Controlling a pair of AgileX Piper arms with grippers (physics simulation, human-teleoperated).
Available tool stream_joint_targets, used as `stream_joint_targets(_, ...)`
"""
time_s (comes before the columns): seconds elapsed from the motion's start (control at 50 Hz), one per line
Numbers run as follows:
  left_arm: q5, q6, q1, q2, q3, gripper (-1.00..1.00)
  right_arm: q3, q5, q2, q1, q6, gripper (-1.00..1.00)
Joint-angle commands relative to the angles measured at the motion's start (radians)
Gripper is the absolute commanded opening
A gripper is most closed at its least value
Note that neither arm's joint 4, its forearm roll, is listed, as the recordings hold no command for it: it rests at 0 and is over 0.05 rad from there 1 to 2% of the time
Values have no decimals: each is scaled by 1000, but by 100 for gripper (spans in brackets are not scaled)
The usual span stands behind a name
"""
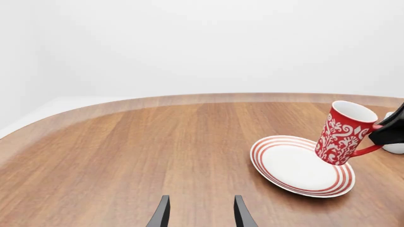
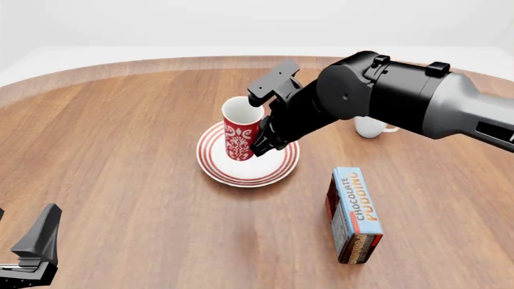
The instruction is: Pick up the red mug and put it on the plate
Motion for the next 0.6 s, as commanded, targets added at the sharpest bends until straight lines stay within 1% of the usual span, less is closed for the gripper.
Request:
stream_joint_targets(0.02,0,0,0,0,0,100,-124,17,86,-44,-28,-100)
stream_joint_targets(0.12,0,0,0,0,0,100,-162,16,127,-61,-40,-100)
stream_joint_targets(0.14,0,0,0,0,0,100,-185,17,150,-75,-46,-100)
stream_joint_targets(0.18,0,0,0,0,0,100,-196,20,159,-77,-42,-100)
stream_joint_targets(0.24,0,0,0,0,0,100,-218,22,185,-88,-57,-100)
stream_joint_targets(0.28,0,0,0,0,0,100,-243,22,209,-103,-53,-100)
stream_joint_targets(0.36,0,0,0,0,0,100,-245,6,233,-111,-49,-100)
stream_joint_targets(0.42,0,0,0,0,0,100,-251,-3,253,-108,-17,-100)
stream_joint_targets(0.5,0,0,0,0,0,100,-264,-19,278,-120,-4,-100)
stream_joint_targets(0.56,0,0,0,0,0,100,-262,-35,300,-127,-1,-100)
stream_joint_targets(0.6,0,0,0,0,0,100,-282,-36,323,-138,-3,-100)
